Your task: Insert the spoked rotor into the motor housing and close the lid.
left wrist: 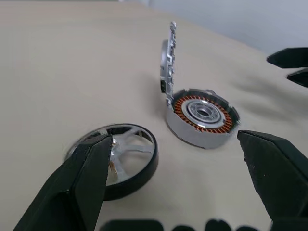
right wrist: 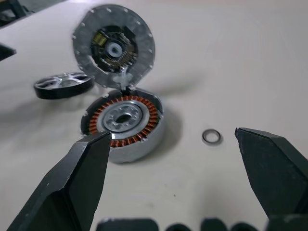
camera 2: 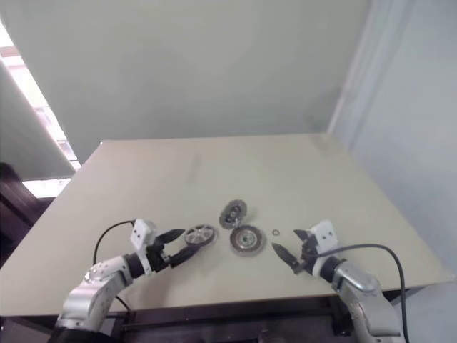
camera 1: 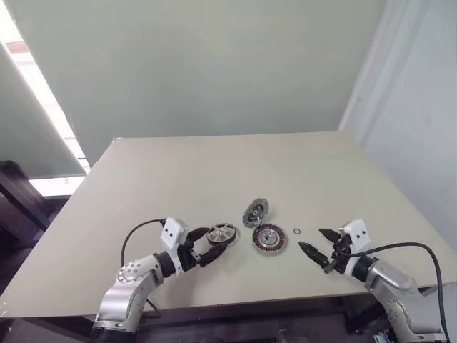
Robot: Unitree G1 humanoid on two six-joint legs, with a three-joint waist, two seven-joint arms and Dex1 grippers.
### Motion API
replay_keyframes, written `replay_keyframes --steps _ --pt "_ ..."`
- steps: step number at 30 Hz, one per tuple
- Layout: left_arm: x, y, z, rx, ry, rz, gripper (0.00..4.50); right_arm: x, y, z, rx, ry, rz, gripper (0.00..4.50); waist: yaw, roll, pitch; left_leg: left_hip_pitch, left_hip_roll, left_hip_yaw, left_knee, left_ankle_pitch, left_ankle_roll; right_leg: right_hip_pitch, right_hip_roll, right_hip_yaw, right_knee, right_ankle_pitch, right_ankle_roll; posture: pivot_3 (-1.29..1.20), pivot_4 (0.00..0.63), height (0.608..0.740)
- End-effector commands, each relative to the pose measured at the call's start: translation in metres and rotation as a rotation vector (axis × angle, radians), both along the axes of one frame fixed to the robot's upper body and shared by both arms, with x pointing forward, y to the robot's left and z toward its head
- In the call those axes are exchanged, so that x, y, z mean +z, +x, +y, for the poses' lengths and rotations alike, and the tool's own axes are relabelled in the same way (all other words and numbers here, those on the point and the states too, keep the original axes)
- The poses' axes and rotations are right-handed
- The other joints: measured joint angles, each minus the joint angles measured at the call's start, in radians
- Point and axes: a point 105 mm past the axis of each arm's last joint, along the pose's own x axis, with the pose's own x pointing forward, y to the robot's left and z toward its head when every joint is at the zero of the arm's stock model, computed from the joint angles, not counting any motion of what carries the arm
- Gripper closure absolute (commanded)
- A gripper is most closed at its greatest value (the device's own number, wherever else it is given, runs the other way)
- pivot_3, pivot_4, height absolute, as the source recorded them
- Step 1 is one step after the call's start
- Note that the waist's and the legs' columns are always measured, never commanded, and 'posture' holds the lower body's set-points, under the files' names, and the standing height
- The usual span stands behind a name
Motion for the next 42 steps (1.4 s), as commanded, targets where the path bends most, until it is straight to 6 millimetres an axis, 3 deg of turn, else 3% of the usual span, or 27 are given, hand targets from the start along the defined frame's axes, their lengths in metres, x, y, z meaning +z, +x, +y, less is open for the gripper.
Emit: replay_keyframes --steps 1,10,18,33,41,42 --pt "0.016 0.002 -0.015 -0.08 -0.016 -0.039 0.05 0.015 0.021 -0.002 -0.056 -0.037 -0.034 0.0 0.001 0.0 0.0 0.001 0.0 0.0 0.0 0.0 0.0 0.001 0.0 0.0 0.0 0.0 0.0 0.0 0.0 0.74" --pt "0.017 0.002 -0.031 -0.131 -0.036 -0.043 0.05 -0.003 0.053 0.01 -0.098 -0.063 -0.041 0.0 0.0 0.0 0.0 0.0 -0.001 0.0 -0.001 0.0 0.0 0.0 0.0 0.0 -0.001 0.001 0.002 0.0 0.0 0.74" --pt "0.017 0.001 -0.036 -0.153 -0.042 -0.044 0.05 -0.03 0.07 0.008 -0.179 -0.071 0.024 0.0 0.0 0.001 0.0 0.0 0.0 0.0 -0.002 0.0 0.001 -0.001 0.0 0.001 -0.001 0.002 0.002 0.0 0.0 0.74" --pt "0.018 0.0 -0.032 -0.145 -0.03 -0.048 0.05 -0.055 0.074 0.017 -0.135 -0.134 0.088 0.0 -0.004 0.001 -0.001 0.0 -0.001 0.0 -0.001 0.0 0.001 0.0 0.0 0.001 -0.001 0.002 0.002 0.0 0.0 0.74" --pt "0.018 0.001 -0.032 -0.143 -0.027 -0.053 0.05 -0.056 0.073 0.022 -0.11 -0.122 0.102 0.0 -0.005 0.001 -0.001 0.001 0.0 0.0 -0.001 0.0 0.001 0.0 0.0 0.001 0.0 0.002 0.002 0.0 0.0 0.74" --pt "0.018 0.001 -0.032 -0.143 -0.027 -0.053 0.02 -0.057 0.073 0.024 -0.104 -0.116 0.107 0.17 -0.005 0.001 -0.001 0.001 0.0 0.0 -0.001 0.0 0.001 0.0 0.0 0.001 0.0 0.002 0.002 0.0 0.0 0.74"
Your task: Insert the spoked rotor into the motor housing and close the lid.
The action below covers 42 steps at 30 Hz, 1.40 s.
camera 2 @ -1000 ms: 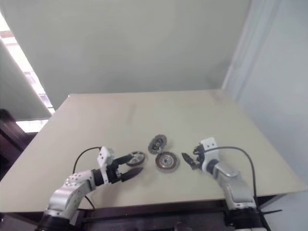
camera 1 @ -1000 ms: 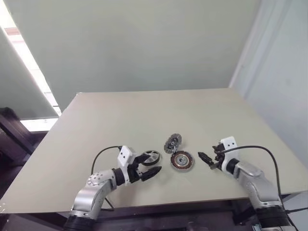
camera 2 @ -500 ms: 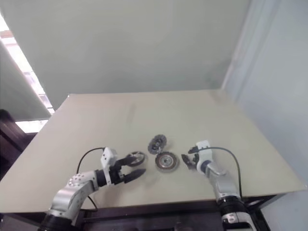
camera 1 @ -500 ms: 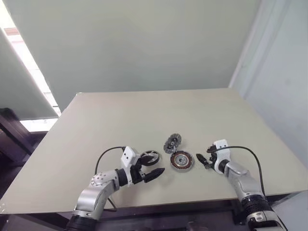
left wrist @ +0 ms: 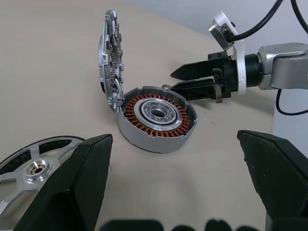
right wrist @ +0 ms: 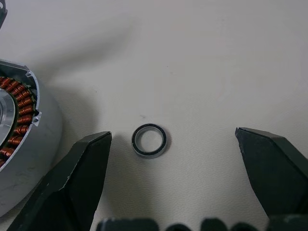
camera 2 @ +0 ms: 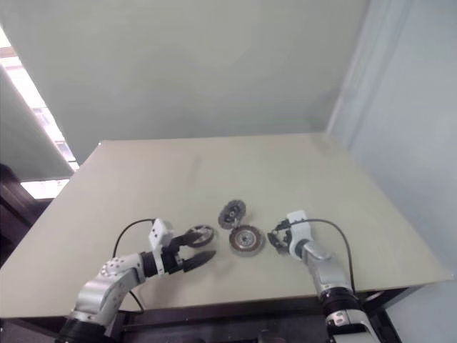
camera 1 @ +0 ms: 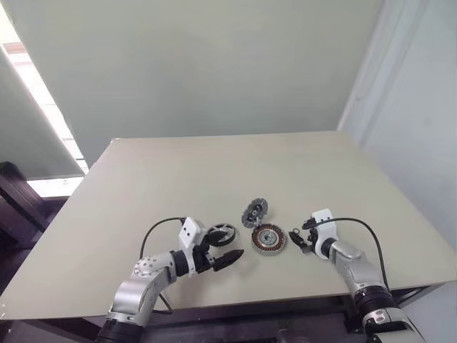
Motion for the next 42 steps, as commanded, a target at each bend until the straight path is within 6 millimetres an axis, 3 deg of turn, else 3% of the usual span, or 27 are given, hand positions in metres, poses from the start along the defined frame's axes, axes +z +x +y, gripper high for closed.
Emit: replay_keyframes --steps 1,11,19,25,29,36,42 --pt "0.016 0.004 -0.002 -0.014 -0.008 -0.068 0.0 0.01 0.006 0.011 0.038 0.027 -0.024 0.36 0.0 0.0 0.0 0.0 0.0 0.0 0.0 0.0 0.0 0.0 0.0 0.0 0.0 0.0 0.0 0.0 0.0 0.74" --pt "0.015 0.004 -0.002 -0.011 -0.006 -0.065 0.0 0.01 0.003 0.015 0.058 0.039 -0.02 3.7 0.0 0.0 0.0 0.0 0.001 0.0 0.0 0.0 0.0 0.0 0.001 0.0 0.0 0.0 0.0 0.0 0.0 0.74" --pt "0.014 0.005 -0.002 -0.009 -0.005 -0.062 0.0 0.02 0.005 0.016 0.028 0.088 -0.055 3.71 0.0 0.0 0.0 0.0 0.001 0.0 -0.001 0.0 0.0 0.0 0.001 0.0 0.0 0.0 0.0 0.0 0.0 0.74" --pt "0.013 0.007 0.002 0.0 0.004 -0.061 0.0 0.052 0.008 0.025 0.043 0.118 -0.121 3.71 0.001 0.0 0.0 -0.001 0.0 0.0 -0.001 0.0 0.0 -0.001 0.0 0.0 0.0 0.0 0.0 0.0 0.0 0.74" --pt "0.012 0.009 0.003 0.001 0.009 -0.062 0.0 0.078 0.002 0.049 0.135 0.123 -0.151 3.71 0.0 0.001 0.0 -0.001 0.0 0.0 -0.001 0.0 0.0 -0.002 0.001 0.0 0.0 0.0 0.0 0.0 0.0 0.74" --pt "0.012 0.011 0.002 -0.002 0.008 -0.066 0.0 0.071 -0.019 0.076 0.25 0.113 -0.061 3.71 0.002 0.001 0.0 -0.002 0.0 -0.001 -0.001 0.0 0.0 -0.002 0.0 -0.001 0.0 0.0 0.0 0.0 0.0 0.74" --pt "0.011 0.01 0.001 -0.006 0.012 -0.065 0.0 0.06 -0.028 0.084 0.268 0.095 -0.026 3.71 0.001 0.001 0.0 -0.003 0.0 -0.001 -0.001 0.0 0.0 -0.003 0.0 -0.001 -0.001 0.0 0.0 0.0 0.0 0.74"
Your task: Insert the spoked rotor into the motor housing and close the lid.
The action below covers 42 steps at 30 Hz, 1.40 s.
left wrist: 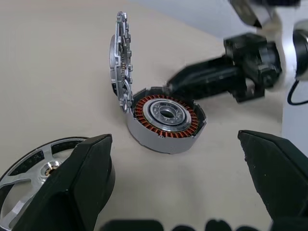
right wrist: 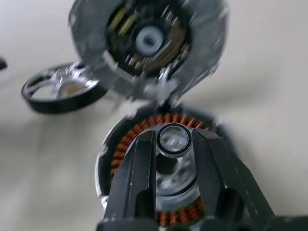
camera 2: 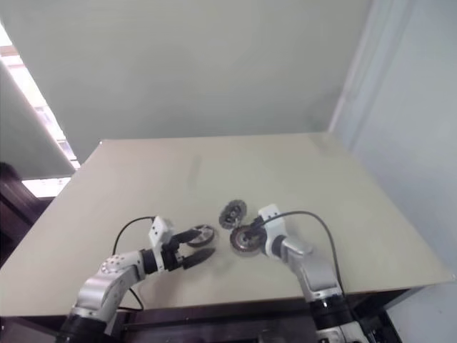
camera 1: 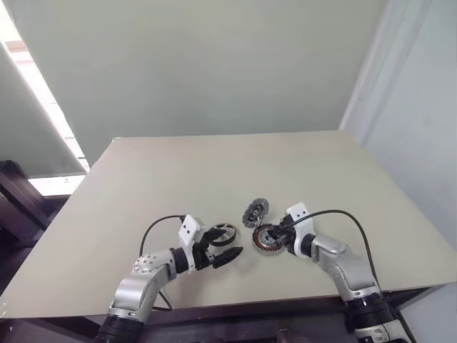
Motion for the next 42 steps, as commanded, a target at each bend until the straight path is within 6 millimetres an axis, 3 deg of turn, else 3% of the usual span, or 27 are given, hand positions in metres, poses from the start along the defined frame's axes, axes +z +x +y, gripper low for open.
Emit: replay_keyframes --steps 1,42 --pt "0.011 0.004 -0.001 -0.014 -0.002 -0.055 0.0 0.013 0.001 0.007 0.02 0.013 -0.055 3.71 0.0 0.0 0.0 0.0 0.0 0.0 0.0 0.0 0.0 0.0 0.0 0.0 0.0 0.0 0.0 0.0 0.0 0.74" --pt "0.009 0.002 -0.003 -0.049 0.024 -0.061 0.0 -0.001 0.002 0.013 0.033 -0.016 -0.052 3.71 0.0 0.0 0.0 0.0 0.0 0.0 0.0 0.0 0.0 -0.001 0.0 0.0 0.0 0.0 0.0 0.0 0.0 0.74"
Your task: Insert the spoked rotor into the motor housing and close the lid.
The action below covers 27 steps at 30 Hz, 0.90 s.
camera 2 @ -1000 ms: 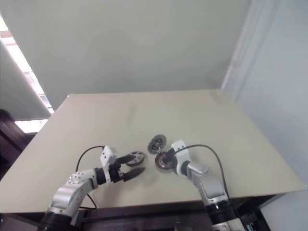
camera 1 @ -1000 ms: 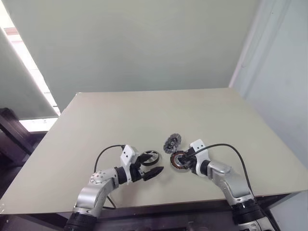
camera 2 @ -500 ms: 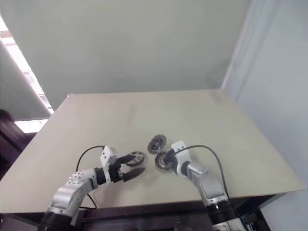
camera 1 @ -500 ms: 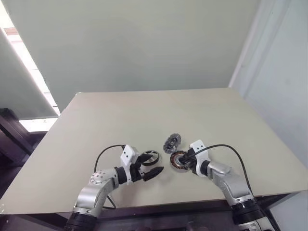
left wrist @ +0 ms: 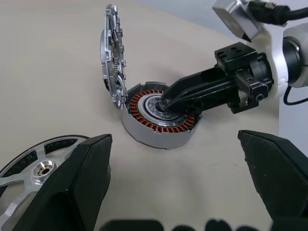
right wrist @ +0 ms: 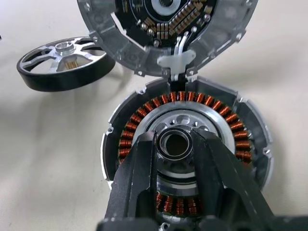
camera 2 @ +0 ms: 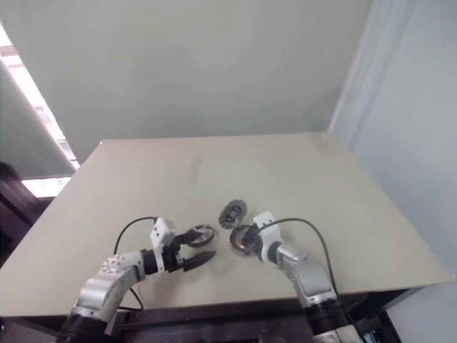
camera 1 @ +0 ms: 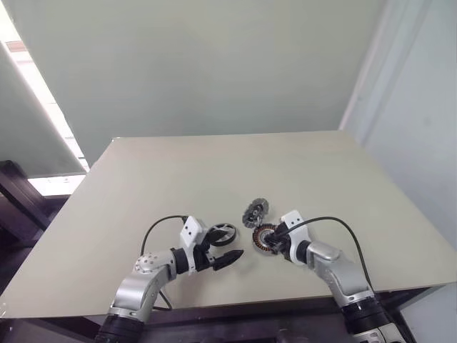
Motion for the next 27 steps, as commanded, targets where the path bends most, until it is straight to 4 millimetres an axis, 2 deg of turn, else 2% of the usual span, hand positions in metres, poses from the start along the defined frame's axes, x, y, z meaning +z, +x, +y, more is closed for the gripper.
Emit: replay_keyframes --steps 1,27 --pt "0.0109 0.0039 -0.001 -0.016 0.001 -0.051 0.0 0.0153 0.0081 0.0054 0.013 0.009 -0.069 3.71 0.0 0.0 0.0 0.0 0.0 0.0 0.0 0.0 0.0 0.0 0.0 0.0 0.0 0.0 0.0 0.0 0.0 0.74" --pt "0.0108 0.0026 -0.0003 -0.012 0.0 -0.051 0.0 0.0109 0.0123 0.0022 0.009 -0.017 -0.076 3.71 0.0 0.0 0.0 0.0 0.0 0.0 0.0 0.0 0.0 0.0 0.0 0.0 0.0 0.0 0.0 0.0 0.0 0.74"
